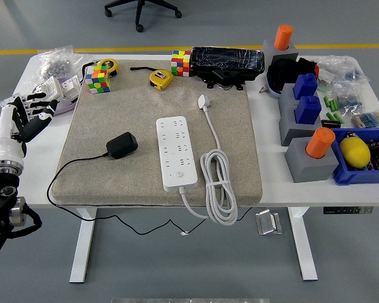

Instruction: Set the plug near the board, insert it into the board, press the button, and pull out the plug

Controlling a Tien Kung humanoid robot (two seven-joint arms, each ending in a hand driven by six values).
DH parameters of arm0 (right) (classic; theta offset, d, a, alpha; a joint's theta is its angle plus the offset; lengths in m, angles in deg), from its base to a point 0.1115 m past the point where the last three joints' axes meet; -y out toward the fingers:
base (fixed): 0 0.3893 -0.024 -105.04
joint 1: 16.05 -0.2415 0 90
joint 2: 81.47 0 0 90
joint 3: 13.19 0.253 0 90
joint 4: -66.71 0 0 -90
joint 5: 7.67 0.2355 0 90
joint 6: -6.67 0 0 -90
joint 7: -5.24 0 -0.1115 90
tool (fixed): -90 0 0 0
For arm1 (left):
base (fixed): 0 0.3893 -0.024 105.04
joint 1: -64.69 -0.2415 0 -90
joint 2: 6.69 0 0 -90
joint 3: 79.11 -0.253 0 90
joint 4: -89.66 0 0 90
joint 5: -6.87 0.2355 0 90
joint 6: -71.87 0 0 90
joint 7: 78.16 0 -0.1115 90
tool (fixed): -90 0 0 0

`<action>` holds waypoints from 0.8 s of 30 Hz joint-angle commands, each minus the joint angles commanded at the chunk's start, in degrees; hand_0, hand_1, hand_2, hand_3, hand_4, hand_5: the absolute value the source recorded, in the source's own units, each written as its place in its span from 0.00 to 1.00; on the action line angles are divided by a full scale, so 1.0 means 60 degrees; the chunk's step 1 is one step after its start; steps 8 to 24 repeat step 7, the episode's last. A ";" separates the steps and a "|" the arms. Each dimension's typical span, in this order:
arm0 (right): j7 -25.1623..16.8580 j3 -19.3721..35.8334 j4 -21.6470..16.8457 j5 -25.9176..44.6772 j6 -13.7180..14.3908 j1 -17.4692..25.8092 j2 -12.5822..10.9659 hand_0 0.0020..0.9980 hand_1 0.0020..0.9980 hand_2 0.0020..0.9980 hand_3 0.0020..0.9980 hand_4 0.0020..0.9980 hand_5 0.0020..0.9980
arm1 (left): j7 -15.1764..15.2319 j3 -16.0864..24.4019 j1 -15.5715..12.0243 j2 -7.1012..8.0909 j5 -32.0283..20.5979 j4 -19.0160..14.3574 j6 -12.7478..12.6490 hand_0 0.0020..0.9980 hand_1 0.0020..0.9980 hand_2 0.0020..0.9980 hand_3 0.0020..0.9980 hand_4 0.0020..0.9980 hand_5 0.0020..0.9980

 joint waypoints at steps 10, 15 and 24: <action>-0.0002 -0.0061 0.0042 0.0033 -0.0003 -0.0020 -0.0009 0.61 0.67 0.64 0.57 0.98 0.59 | -0.0032 -0.0023 -0.0004 0.0038 0.0001 0.0005 0.0012 0.49 0.53 0.56 0.60 0.79 0.30; -0.0002 -0.0061 0.0042 0.0033 -0.0003 -0.0020 -0.0009 0.61 0.67 0.64 0.57 0.98 0.59 | -0.0032 -0.0023 -0.0004 0.0038 0.0001 0.0005 0.0012 0.49 0.53 0.56 0.60 0.79 0.30; -0.0002 -0.0061 0.0042 0.0033 -0.0003 -0.0020 -0.0009 0.61 0.67 0.64 0.57 0.98 0.59 | -0.0032 -0.0023 -0.0004 0.0038 0.0001 0.0005 0.0012 0.49 0.53 0.56 0.60 0.79 0.30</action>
